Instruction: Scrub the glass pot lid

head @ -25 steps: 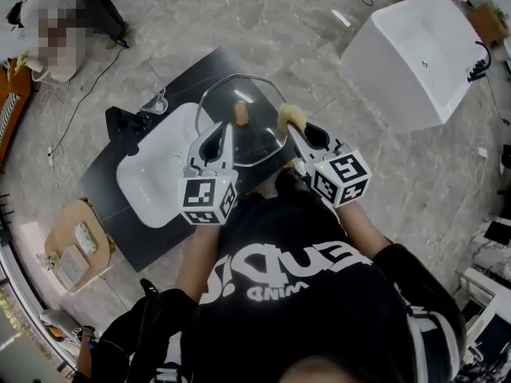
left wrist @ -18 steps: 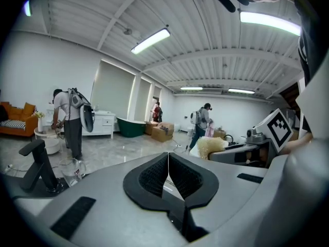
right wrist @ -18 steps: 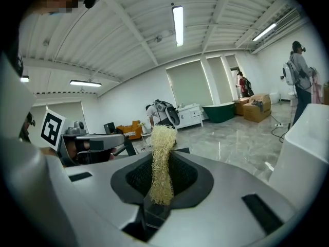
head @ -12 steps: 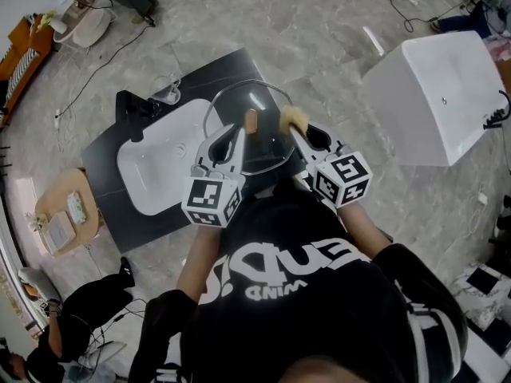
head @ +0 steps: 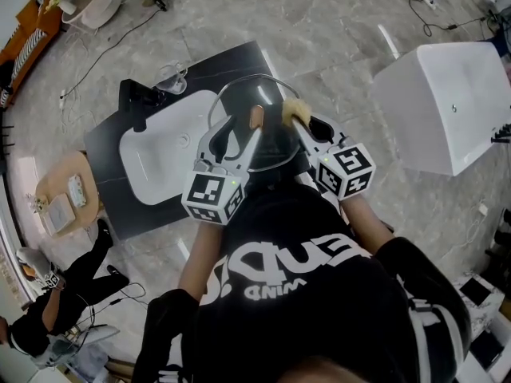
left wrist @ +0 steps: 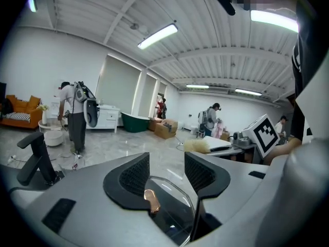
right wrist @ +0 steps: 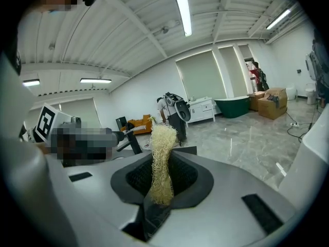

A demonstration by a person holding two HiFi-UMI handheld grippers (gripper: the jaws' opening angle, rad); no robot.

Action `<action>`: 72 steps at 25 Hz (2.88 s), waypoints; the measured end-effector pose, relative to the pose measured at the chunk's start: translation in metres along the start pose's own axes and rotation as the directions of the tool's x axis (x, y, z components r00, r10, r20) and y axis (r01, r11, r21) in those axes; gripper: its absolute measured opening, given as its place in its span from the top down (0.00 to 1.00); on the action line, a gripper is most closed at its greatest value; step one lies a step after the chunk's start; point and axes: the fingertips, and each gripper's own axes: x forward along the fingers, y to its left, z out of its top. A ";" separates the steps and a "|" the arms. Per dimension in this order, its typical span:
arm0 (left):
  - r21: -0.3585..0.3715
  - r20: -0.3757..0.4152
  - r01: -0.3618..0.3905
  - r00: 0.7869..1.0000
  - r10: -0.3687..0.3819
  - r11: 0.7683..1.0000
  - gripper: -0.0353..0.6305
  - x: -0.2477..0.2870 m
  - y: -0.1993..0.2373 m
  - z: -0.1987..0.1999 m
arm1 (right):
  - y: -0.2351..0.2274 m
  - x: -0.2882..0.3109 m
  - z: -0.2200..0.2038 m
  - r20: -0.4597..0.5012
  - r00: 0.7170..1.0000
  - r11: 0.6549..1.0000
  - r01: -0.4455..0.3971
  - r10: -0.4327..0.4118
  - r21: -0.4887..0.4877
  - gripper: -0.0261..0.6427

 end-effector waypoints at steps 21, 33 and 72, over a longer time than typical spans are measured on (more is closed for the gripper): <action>0.017 -0.357 0.113 0.929 -0.100 0.993 0.57 0.080 0.027 -0.104 | -0.025 -0.001 -0.008 0.020 0.995 0.993 0.098 -0.099 0.060 0.89; 0.043 -0.485 0.091 0.872 -0.059 0.995 0.57 0.114 0.037 -0.151 | -0.041 -0.007 -0.019 -0.010 0.994 0.989 0.112 -0.112 0.094 0.89; 0.031 -0.530 0.113 0.844 -0.079 0.993 0.61 0.118 0.038 -0.160 | 0.062 0.068 -0.180 -0.559 0.806 0.954 -0.287 0.193 -0.084 0.89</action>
